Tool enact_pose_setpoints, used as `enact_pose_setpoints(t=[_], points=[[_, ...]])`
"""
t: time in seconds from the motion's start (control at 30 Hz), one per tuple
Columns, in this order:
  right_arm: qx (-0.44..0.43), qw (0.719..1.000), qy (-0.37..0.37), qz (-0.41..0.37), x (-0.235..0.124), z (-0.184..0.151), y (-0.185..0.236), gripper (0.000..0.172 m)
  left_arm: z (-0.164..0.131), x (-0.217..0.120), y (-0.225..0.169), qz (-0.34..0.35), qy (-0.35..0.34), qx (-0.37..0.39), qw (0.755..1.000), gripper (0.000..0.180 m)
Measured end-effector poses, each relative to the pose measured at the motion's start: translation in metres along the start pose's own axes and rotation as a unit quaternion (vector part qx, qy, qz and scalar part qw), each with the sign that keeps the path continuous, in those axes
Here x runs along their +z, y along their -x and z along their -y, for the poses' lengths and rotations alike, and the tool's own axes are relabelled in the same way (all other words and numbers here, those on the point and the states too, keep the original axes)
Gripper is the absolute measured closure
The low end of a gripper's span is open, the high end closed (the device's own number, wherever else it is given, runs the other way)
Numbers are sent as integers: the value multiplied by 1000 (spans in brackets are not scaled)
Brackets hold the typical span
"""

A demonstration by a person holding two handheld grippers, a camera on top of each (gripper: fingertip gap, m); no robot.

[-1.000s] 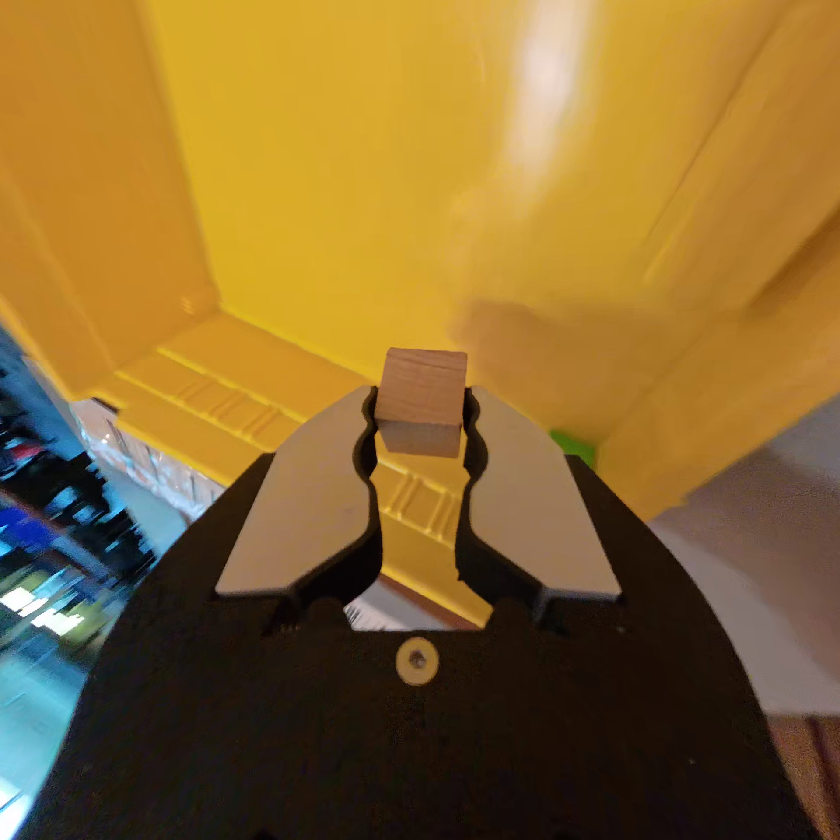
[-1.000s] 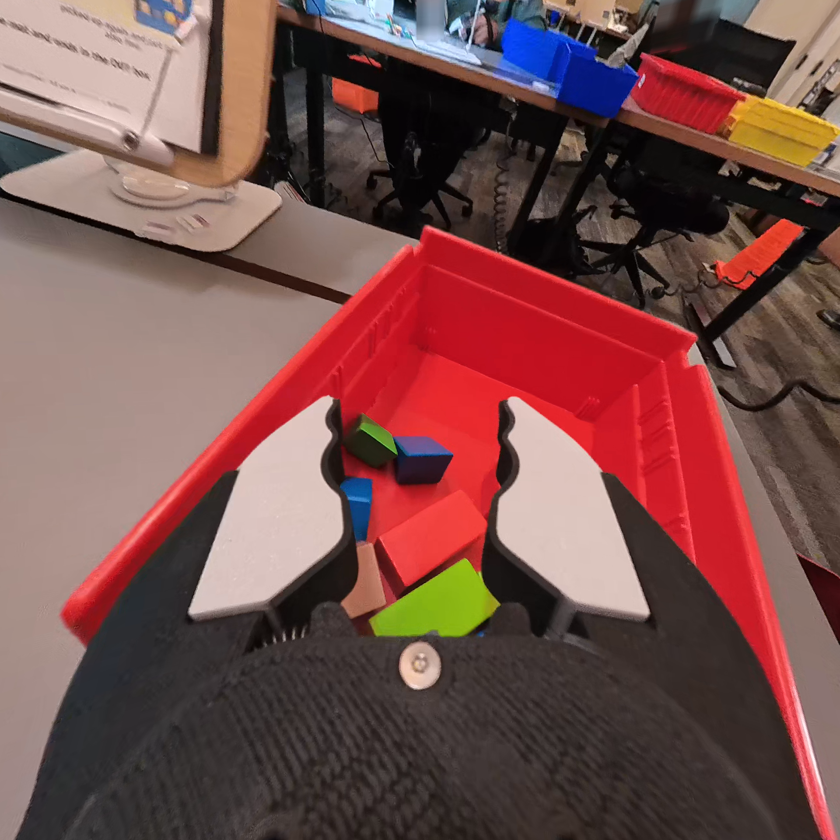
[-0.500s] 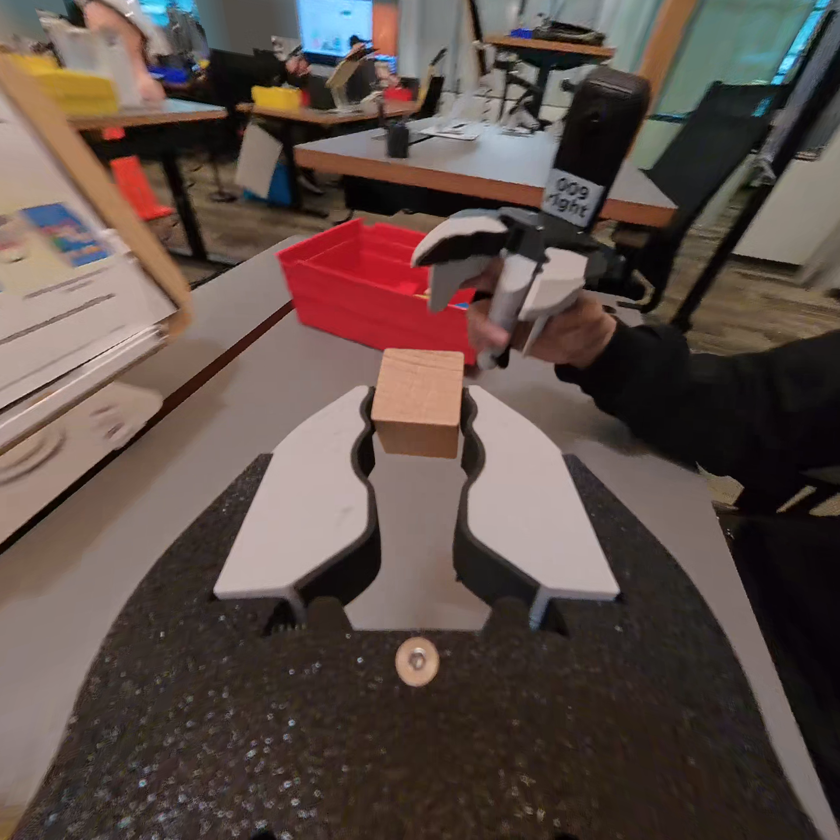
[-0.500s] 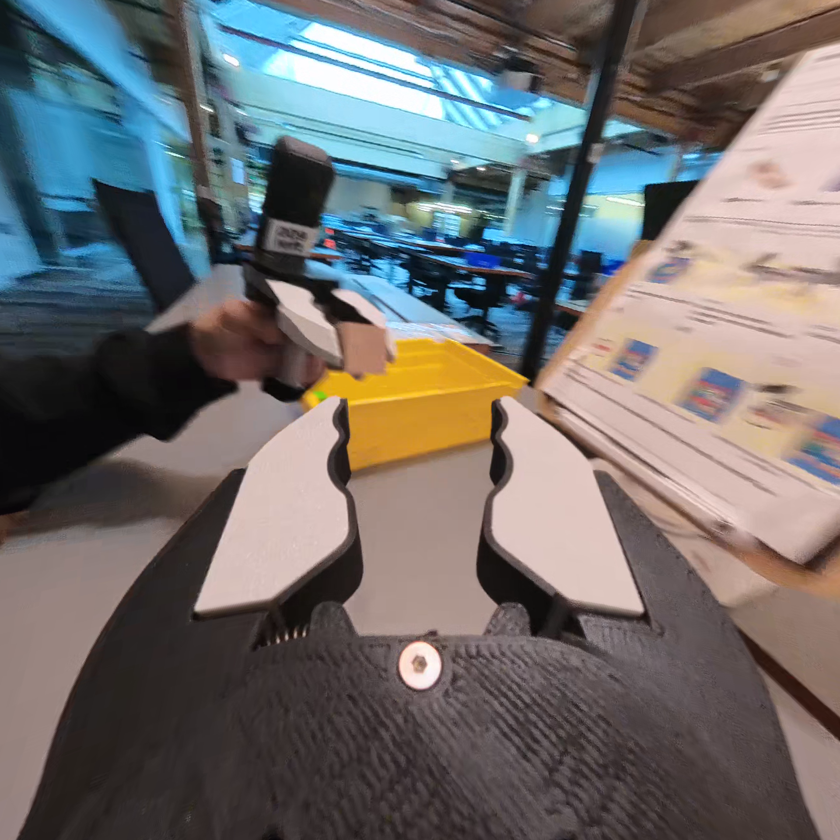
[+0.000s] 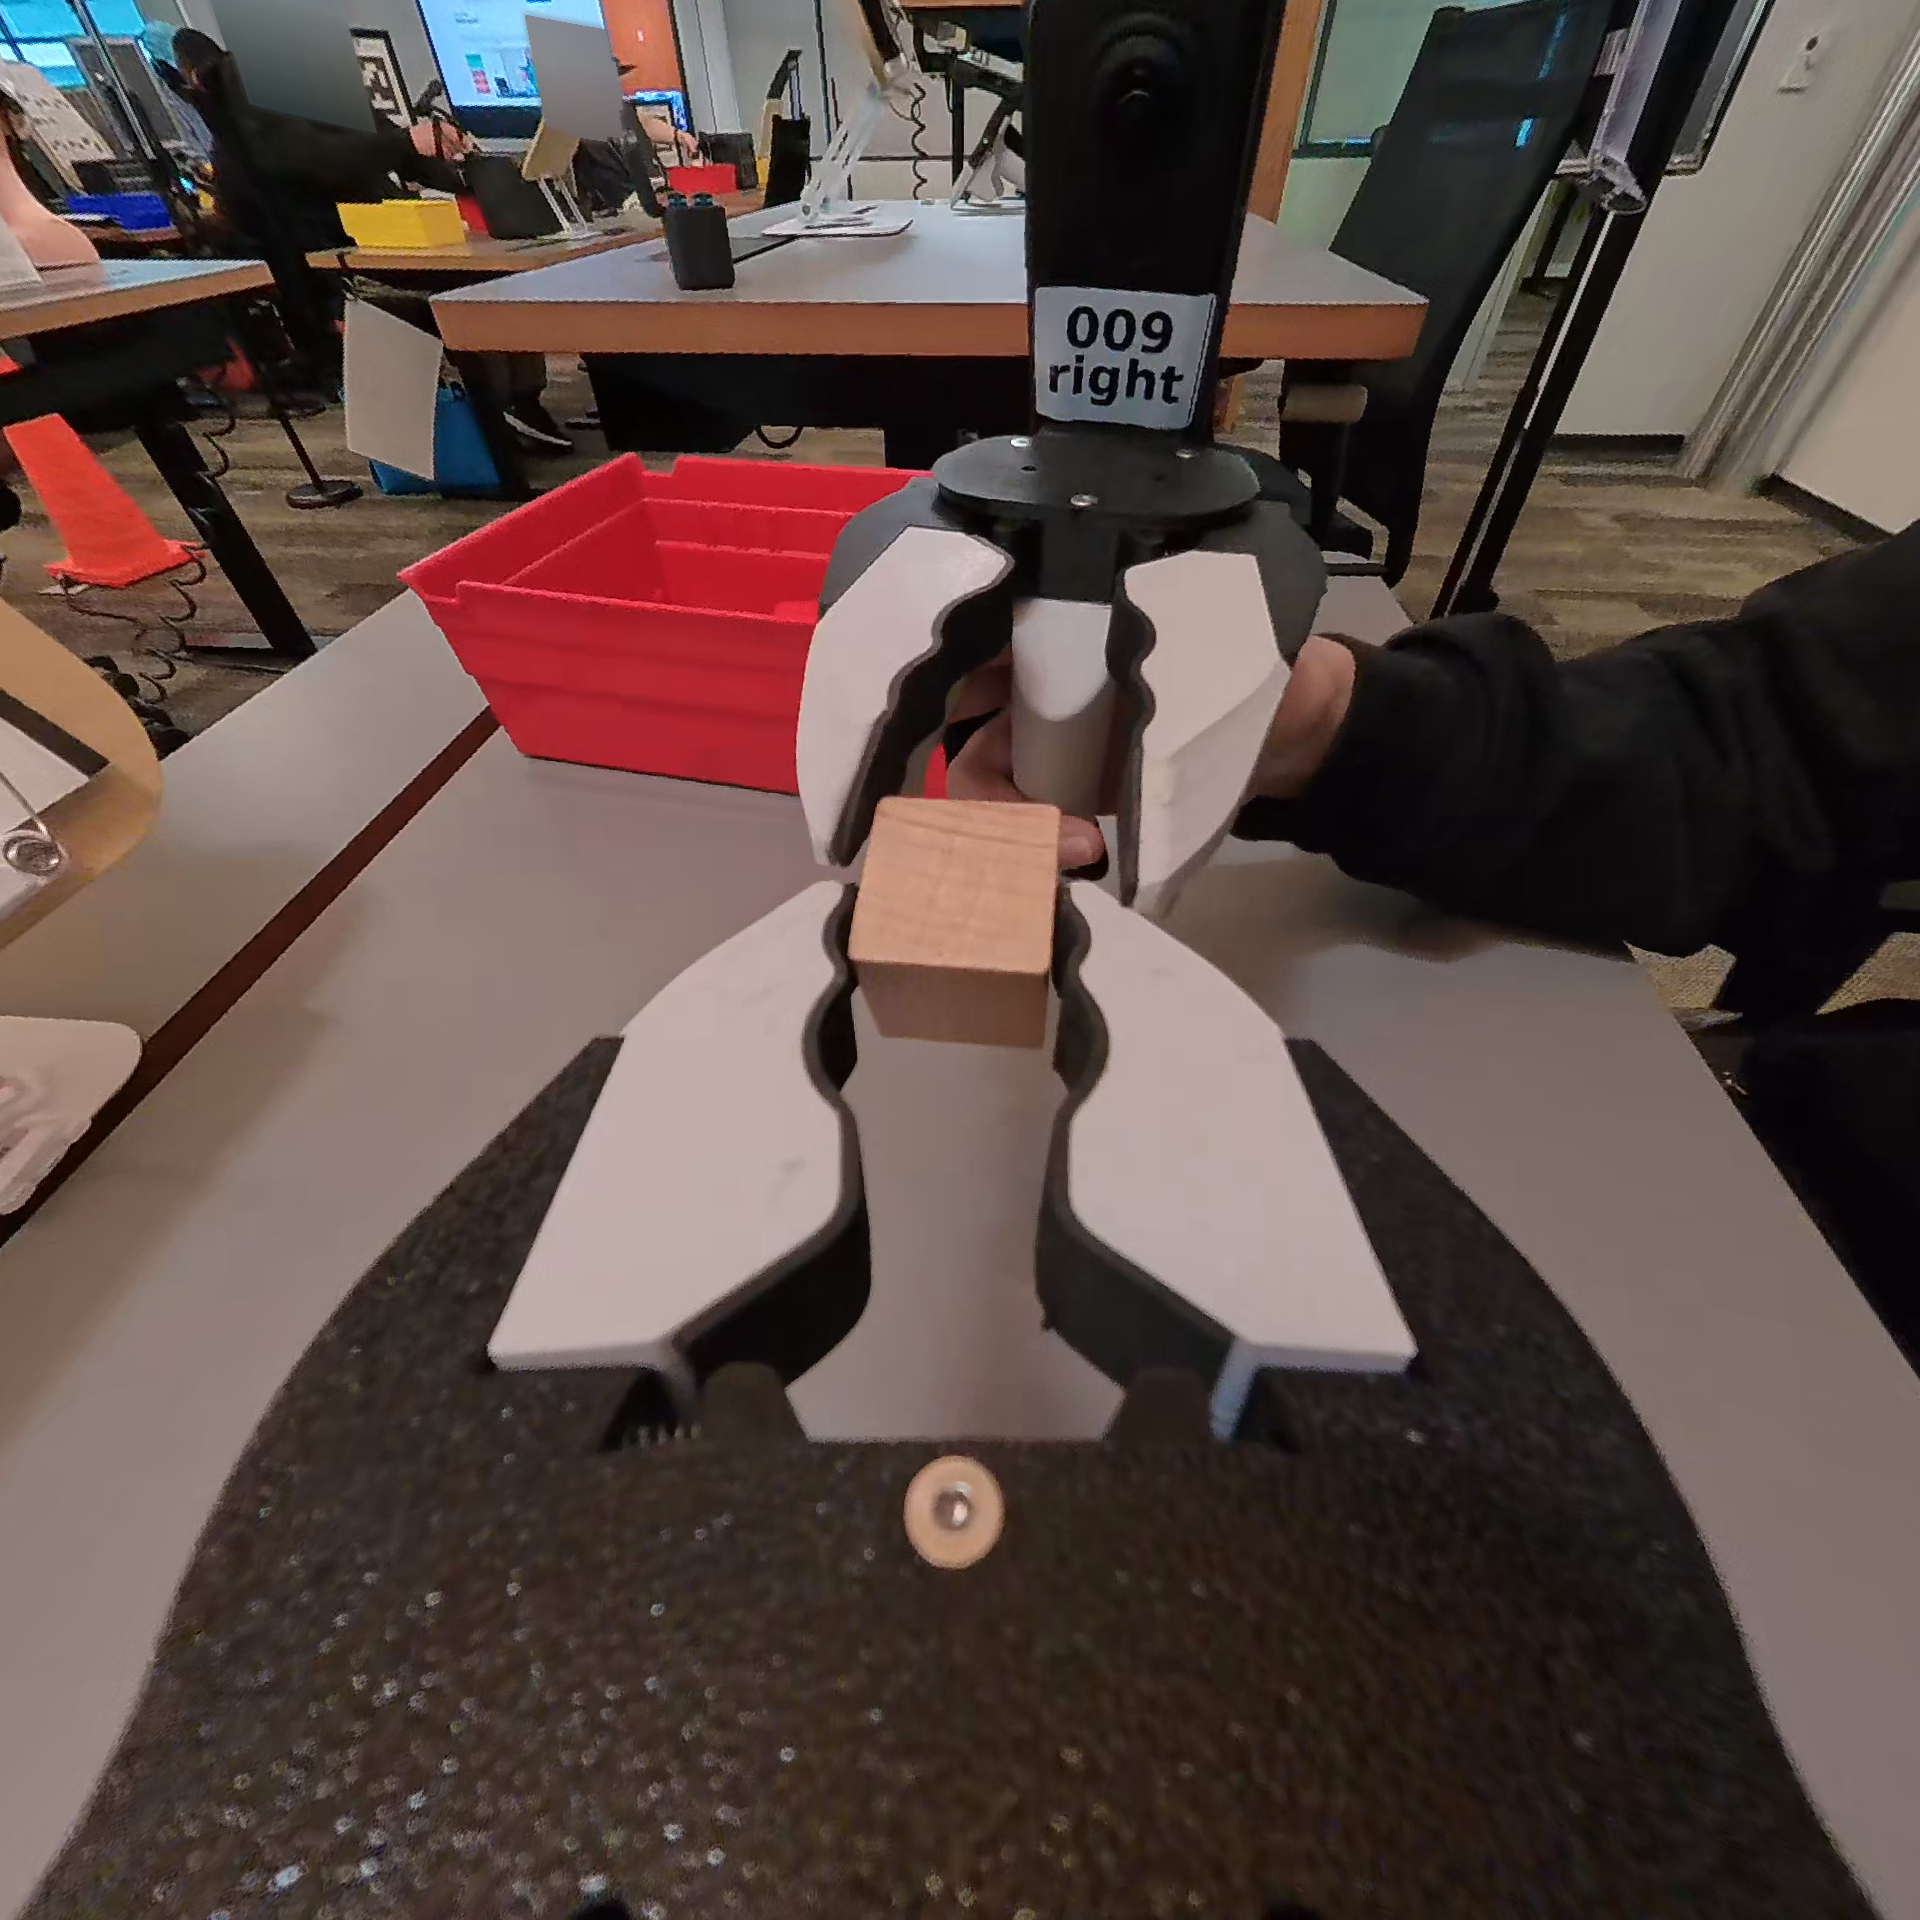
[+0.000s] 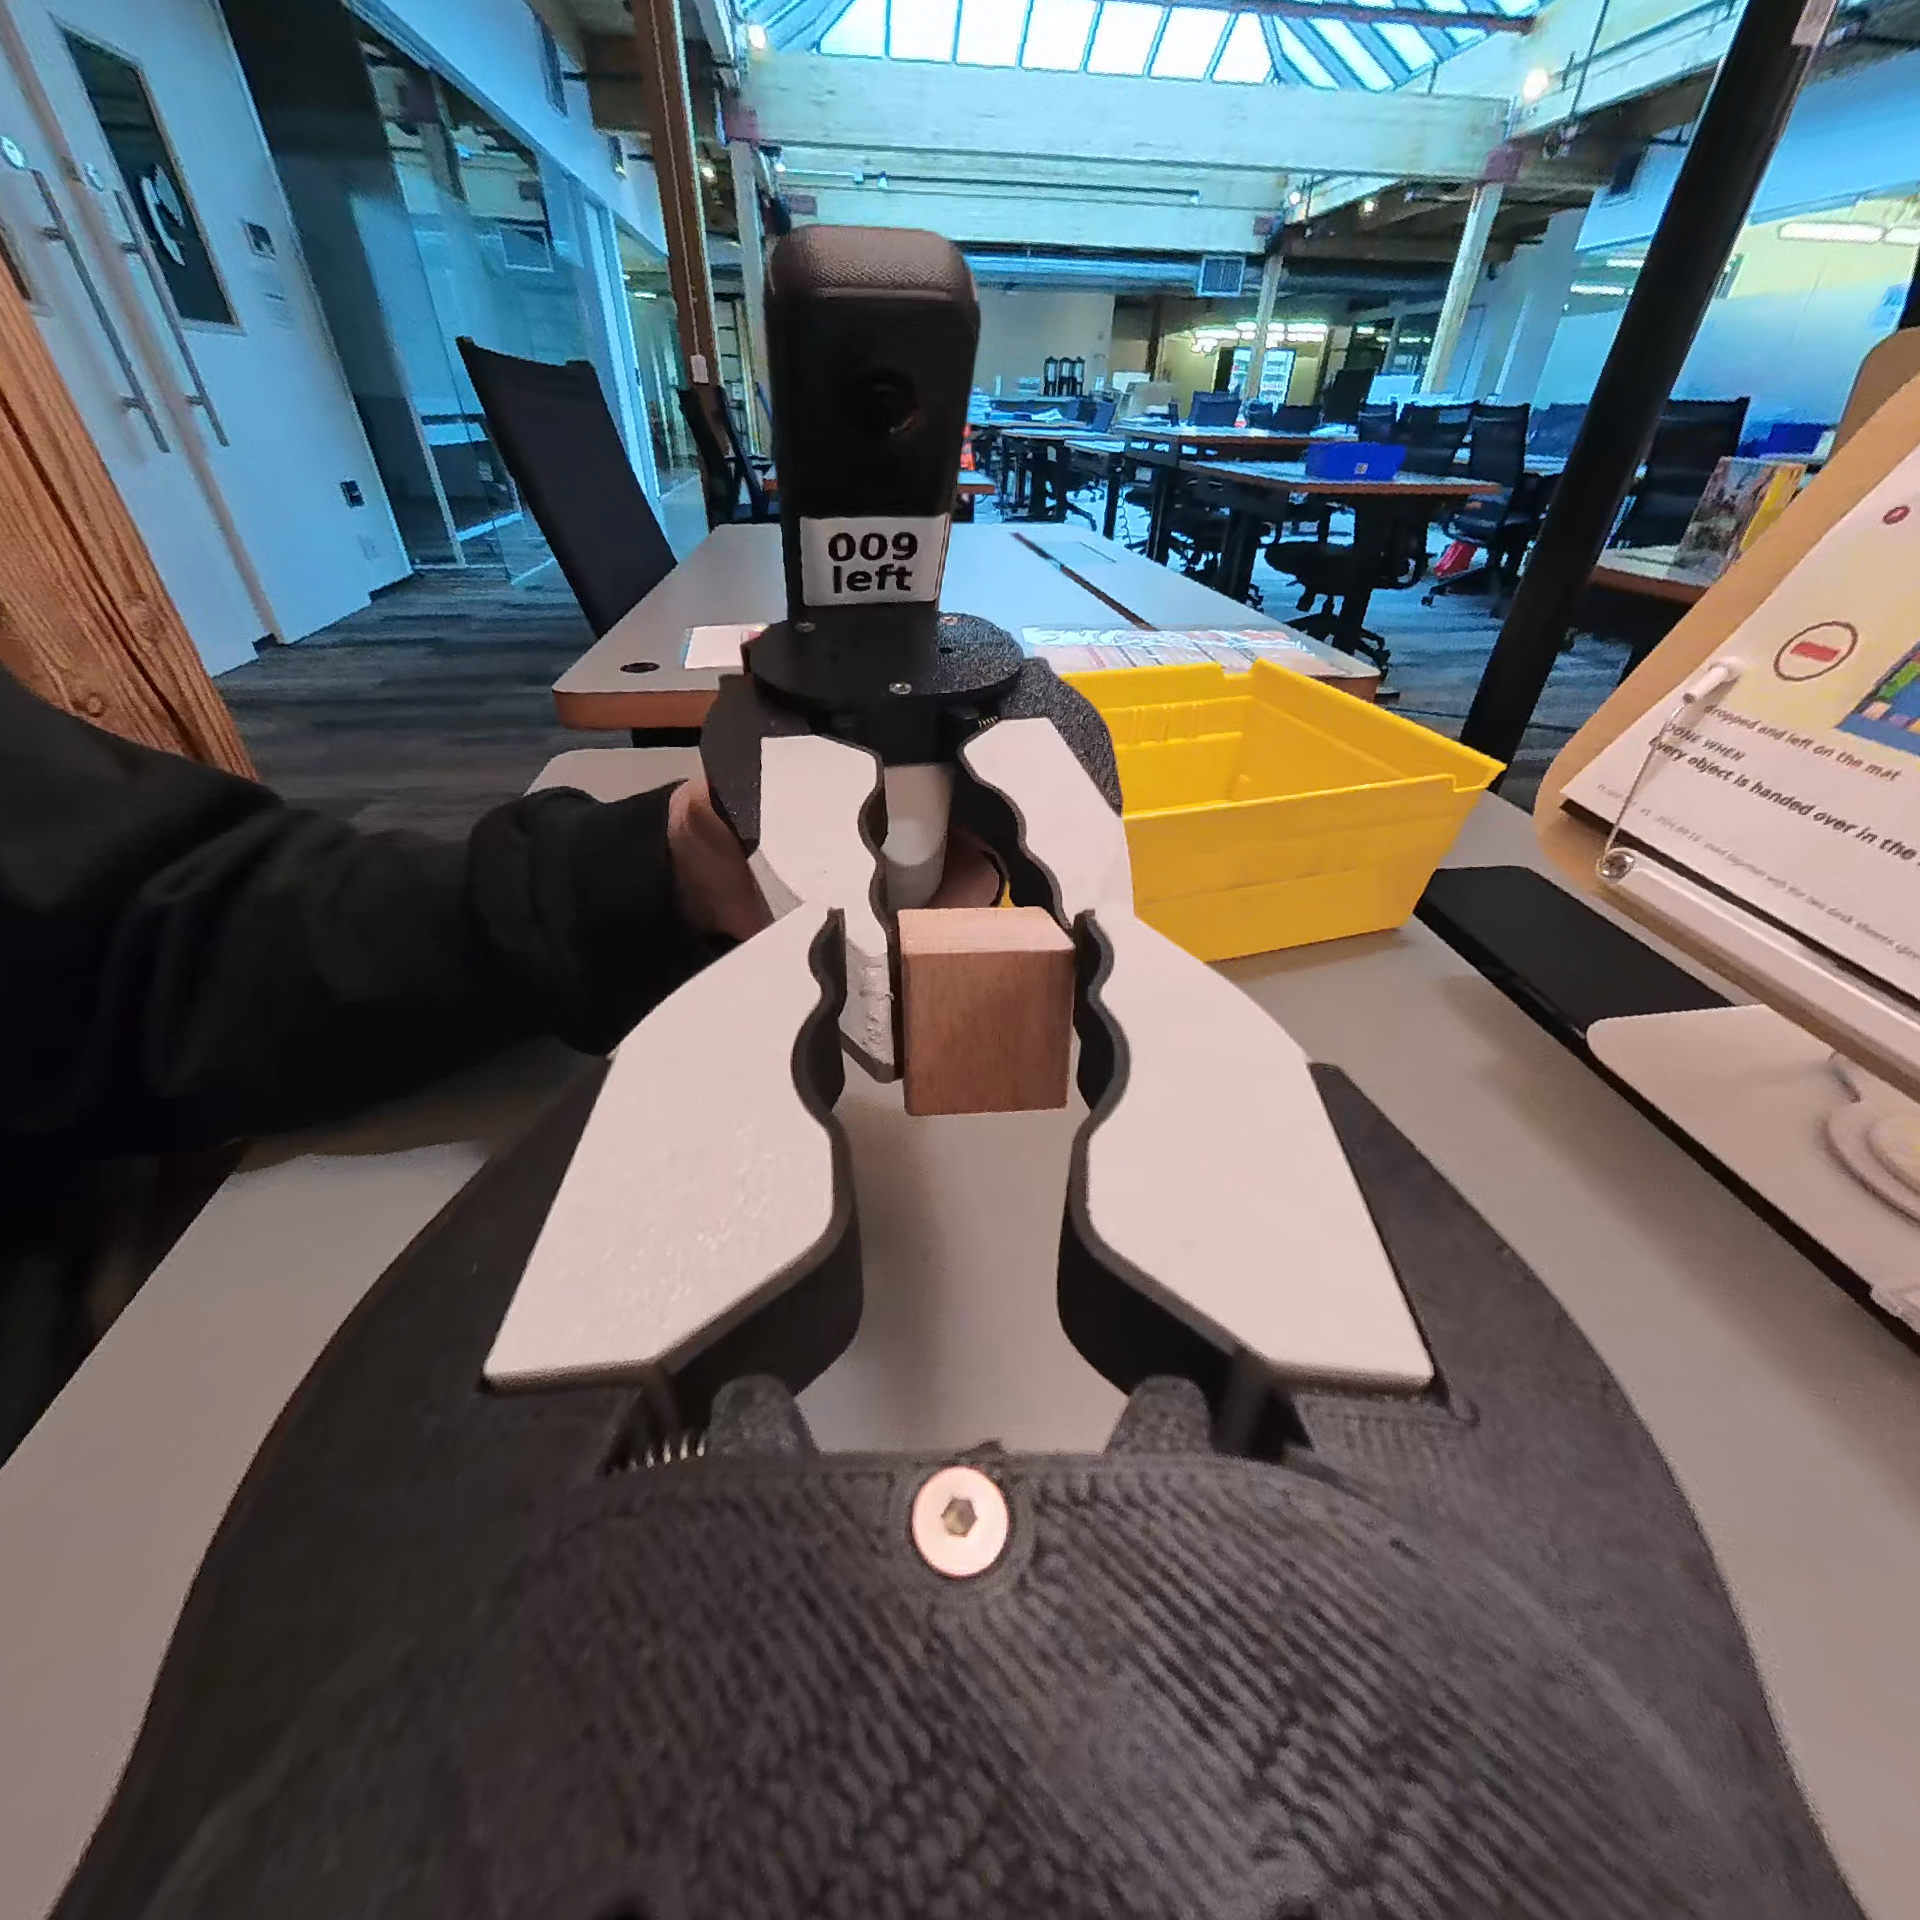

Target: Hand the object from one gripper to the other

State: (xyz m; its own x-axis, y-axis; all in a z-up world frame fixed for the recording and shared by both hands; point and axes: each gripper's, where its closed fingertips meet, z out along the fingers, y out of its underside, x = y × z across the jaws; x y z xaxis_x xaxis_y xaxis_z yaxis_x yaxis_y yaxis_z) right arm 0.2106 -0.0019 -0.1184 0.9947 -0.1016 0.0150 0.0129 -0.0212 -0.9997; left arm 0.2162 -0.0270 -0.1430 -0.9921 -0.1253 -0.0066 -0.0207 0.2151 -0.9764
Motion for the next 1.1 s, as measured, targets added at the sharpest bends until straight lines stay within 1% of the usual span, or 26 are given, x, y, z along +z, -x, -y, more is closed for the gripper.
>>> enact_pose_setpoints(t=[0.17,0.37,0.53,0.63,0.73,0.8,0.83,0.9,0.97,1.0,1.07,1.1], points=[[-6,1000,19,-1,-4,-7,0,138,-6,1,-3,0,2,7,1000,146],[5,1000,24,12,-4,-17,5,140,-16,7,-10,3,18,17,1000,147],[-12,999,36,3,-3,-13,7,140,-10,6,-11,4,-11,15,1000,146],[-28,998,45,-21,-6,-9,4,140,-6,4,-7,21,-40,15,999,142],[-44,995,41,-74,-22,6,-10,139,-12,3,7,55,-42,-5,998,132],[-55,987,49,-142,-46,16,-30,139,-16,2,18,84,-46,-24,995,129],[-63,977,62,-194,-65,18,-46,139,-17,1,23,99,-48,-30,993,129],[-69,946,93,-303,-116,17,-78,140,-21,-2,31,122,-50,-35,991,130],[-45,903,120,-411,-178,6,-107,139,-27,-4,38,139,-43,-45,988,129],[-33,884,130,-447,-206,-3,-118,140,-29,-4,39,136,-39,-50,989,129],[7,851,154,-503,-251,-28,-133,139,-32,-3,41,139,-32,-60,988,128],[15,840,154,-519,-265,-37,-139,139,-34,-2,41,138,-31,-61,988,129]])
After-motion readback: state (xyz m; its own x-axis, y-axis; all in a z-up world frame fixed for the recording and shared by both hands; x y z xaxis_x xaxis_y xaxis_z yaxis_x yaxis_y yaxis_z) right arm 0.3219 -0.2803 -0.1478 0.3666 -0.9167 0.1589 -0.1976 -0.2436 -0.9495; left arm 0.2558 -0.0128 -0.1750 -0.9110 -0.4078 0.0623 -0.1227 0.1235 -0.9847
